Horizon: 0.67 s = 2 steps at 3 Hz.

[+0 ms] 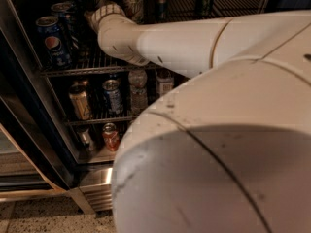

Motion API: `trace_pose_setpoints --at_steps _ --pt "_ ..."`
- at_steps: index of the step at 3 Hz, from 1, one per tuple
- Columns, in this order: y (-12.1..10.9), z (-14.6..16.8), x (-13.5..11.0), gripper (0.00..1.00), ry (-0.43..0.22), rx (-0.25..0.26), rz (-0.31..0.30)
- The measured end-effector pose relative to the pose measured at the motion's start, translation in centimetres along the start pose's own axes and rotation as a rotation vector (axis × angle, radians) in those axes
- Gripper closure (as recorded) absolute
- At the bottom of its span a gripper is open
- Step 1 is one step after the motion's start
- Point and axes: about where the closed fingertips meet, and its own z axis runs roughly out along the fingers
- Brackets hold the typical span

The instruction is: Pick 7up can from top shelf of fridge

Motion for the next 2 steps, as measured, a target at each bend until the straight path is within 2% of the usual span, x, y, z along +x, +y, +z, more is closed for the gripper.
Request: trace_pose_setpoints --at_steps 1,2 --pt "0.0 0.0 0.0 0.32 0.0 0.0 0.0" --pt "-0.01 0.01 -0.01 0.28 0.0 0.0 0.0"
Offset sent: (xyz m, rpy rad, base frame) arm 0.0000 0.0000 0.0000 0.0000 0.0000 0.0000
